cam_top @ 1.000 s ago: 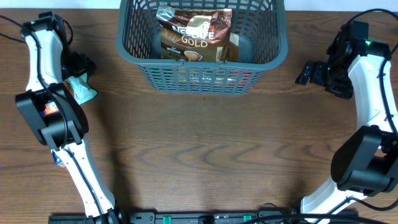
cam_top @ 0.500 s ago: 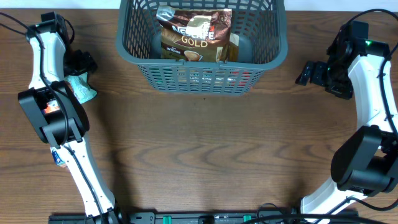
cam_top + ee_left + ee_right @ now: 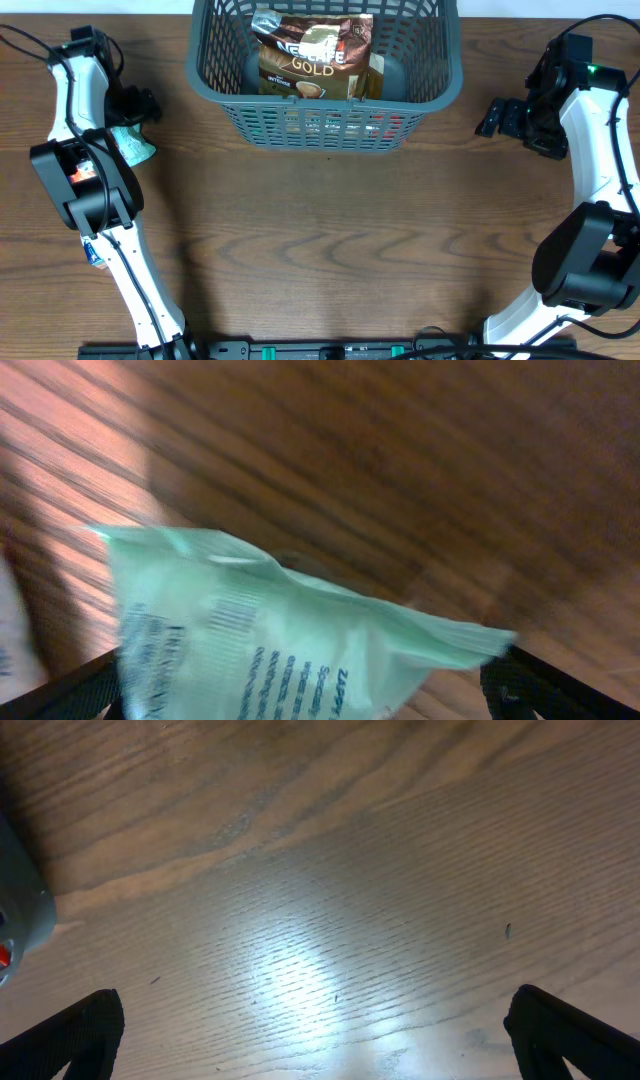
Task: Pack container
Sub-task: 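Move the left gripper to the mint-green wipes pouch and grasp it, then carry the wipes pouch over the basket and release it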
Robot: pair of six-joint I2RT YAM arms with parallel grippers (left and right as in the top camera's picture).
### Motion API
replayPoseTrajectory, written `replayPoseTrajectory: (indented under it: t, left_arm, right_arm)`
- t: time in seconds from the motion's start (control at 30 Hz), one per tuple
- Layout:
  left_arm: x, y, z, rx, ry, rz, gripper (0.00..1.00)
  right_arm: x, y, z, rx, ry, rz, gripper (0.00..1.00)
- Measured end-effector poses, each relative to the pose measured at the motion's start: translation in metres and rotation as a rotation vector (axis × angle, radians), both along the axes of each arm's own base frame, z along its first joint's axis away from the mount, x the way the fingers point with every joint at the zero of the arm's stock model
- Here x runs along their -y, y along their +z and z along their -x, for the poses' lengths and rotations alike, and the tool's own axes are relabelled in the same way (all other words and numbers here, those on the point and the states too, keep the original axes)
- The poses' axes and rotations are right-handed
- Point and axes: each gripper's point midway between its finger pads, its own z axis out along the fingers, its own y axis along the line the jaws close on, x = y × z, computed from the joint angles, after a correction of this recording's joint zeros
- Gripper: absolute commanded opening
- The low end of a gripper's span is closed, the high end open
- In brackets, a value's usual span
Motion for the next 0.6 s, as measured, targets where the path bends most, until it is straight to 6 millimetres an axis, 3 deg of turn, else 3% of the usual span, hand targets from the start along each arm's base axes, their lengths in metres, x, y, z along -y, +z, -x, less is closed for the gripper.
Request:
replayPoseTrajectory:
  t: [0.13, 0.37, 0.47, 0.6]
  left_arm:
    - [0.002, -0.004, 0.002, -0.007, -0.001, 0.010, 0.97]
    - [0.010, -0.005, 0.003, -0.006, -0.004, 0.052, 0.63]
    - [0.013, -0.005, 0.007, -0.022, -0.004, 0.072, 0.54]
    - [0.019, -0.005, 0.014, -0.046, -0.002, 0.098, 0.19]
  right_arm:
    - [0.000, 0.000, 0.000, 0.000, 0.000, 0.000, 0.99]
    - [0.000, 0.000, 0.000, -0.001, 0.000, 0.001, 0.99]
    - [0.000, 0.000, 0.001, -0.003, 0.000, 0.003, 0.99]
    - [0.001, 0.000, 0.001, -0.006, -0.001, 0.004, 0.99]
